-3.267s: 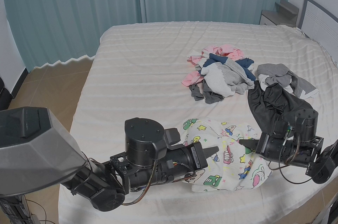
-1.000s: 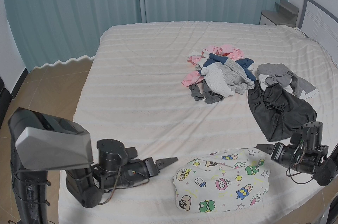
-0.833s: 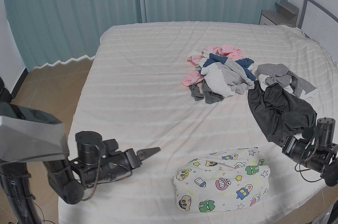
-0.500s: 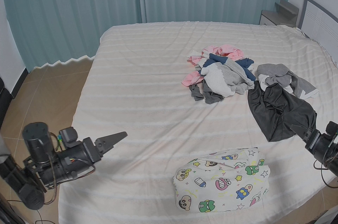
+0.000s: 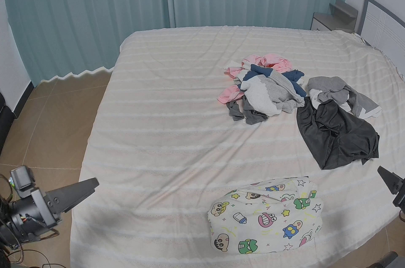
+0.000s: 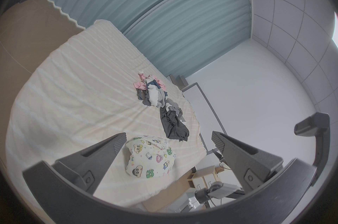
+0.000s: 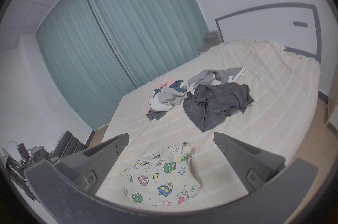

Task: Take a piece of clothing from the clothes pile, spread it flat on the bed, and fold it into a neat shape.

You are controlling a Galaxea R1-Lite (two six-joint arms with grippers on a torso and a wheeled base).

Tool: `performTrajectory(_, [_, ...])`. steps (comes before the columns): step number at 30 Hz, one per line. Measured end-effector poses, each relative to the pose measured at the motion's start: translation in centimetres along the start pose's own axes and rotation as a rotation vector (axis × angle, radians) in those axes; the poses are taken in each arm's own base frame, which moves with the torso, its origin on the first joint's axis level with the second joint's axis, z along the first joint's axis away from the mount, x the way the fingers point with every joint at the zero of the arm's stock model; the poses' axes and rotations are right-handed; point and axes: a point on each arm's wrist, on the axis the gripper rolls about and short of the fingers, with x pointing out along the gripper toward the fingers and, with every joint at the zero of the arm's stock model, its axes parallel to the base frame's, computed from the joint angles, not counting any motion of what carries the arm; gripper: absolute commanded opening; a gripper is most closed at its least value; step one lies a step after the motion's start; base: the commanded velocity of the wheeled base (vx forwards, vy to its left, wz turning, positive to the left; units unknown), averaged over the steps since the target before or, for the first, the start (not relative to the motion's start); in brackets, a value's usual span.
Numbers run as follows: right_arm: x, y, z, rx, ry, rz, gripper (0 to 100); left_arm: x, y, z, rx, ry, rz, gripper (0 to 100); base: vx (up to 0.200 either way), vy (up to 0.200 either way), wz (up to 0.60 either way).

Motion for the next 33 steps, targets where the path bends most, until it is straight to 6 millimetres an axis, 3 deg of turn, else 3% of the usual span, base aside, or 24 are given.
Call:
performTrajectory(7, [-4.0,-0.2,-0.6,-0.100,-0.080,-0.059,100,-5.6,-1.2,-1.7,0.081,-0.063,0.131,100,0.000,0.000,0.00])
performTrajectory(10, [-4.8,-0.3,-1.0,-0.137,-0.101,-0.074,100,-7.1,-1.2,-2.4,0.138,-0.106,0.202,100,0.000,0.000,0.00])
performTrajectory(19, [-6.0,-1.7,-4.7,-0.327,-0.148,-0.085,100,-12.1,-1.3,-3.8,0.371,-0.503,0.653,100,0.000,0.000,0.00])
performTrajectory(27, [-5.9,-2.5,-6.9,-0.416,-0.139,-0.029,100,-13.3,-0.3,-6.0,0.441,-0.658,0.953,100,0.000,0.000,0.00])
performTrajectory(33, [-6.0,-2.7,-7.3,-0.430,-0.156,-0.029,100,-12.4,1.9,-7.8,0.508,-0.668,0.947,100,0.000,0.000,0.00])
